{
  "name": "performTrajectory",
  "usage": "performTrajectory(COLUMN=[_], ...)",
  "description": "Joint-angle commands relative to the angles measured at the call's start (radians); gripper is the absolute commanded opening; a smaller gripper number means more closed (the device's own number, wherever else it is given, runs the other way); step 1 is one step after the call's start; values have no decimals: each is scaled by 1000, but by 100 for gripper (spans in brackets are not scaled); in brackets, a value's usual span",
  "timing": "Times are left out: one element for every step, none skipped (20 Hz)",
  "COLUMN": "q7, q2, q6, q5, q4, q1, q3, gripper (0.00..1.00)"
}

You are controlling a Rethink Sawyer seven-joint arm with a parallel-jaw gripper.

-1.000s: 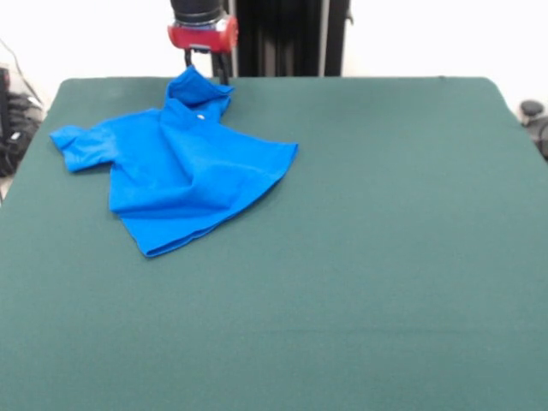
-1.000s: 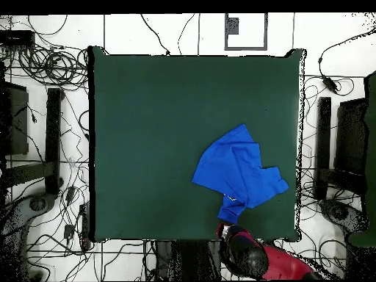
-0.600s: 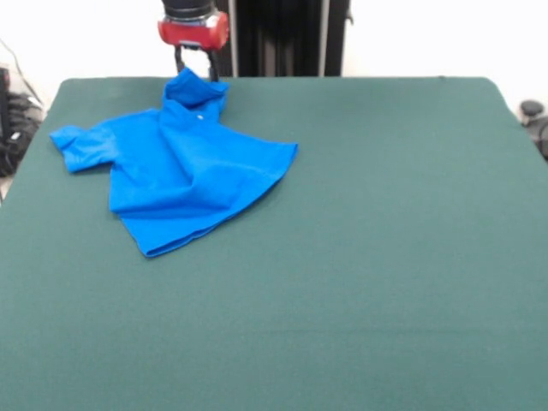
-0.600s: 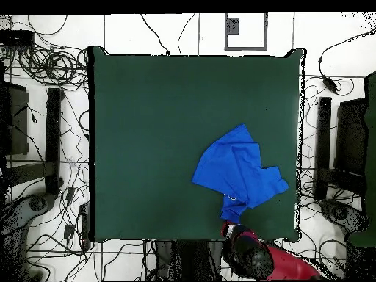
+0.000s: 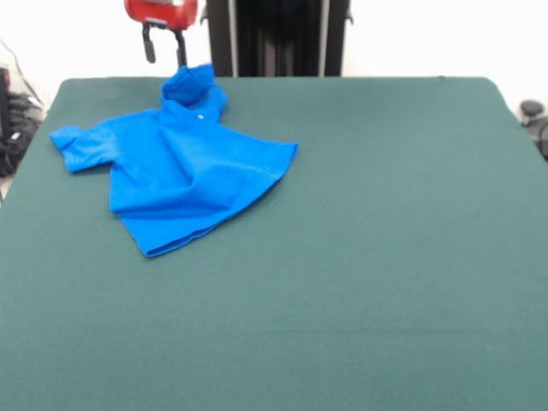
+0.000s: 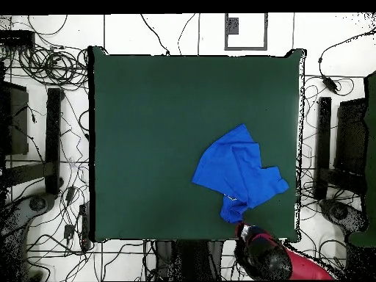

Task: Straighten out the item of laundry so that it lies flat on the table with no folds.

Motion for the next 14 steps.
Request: performTrajectory(q7=[105,109,112,115,118,120,123,125,128,130,132,134,137,141], q2=[-35,-28,-20,-8,-4,1,2,4,3,5,5,8,9,6], q6=[108,99,89,78,70,63,56,51,49,45,43,39,35,34], q5=[73,72,71,68,69,69,67,67,69,68,69,68,69,73], q4=[-3,-4,-3,-6,-6,-6,-2,-1,0,0,2,2,2,4], q1=[32,33,32,33,34,36,37,38,42,45,46,47,50,54], q3=[134,134,135,134,133,132,130,128,127,124,125,124,124,124], gripper=[100,100,100,100,100,100,100,100,100,100,100,100,100,100])
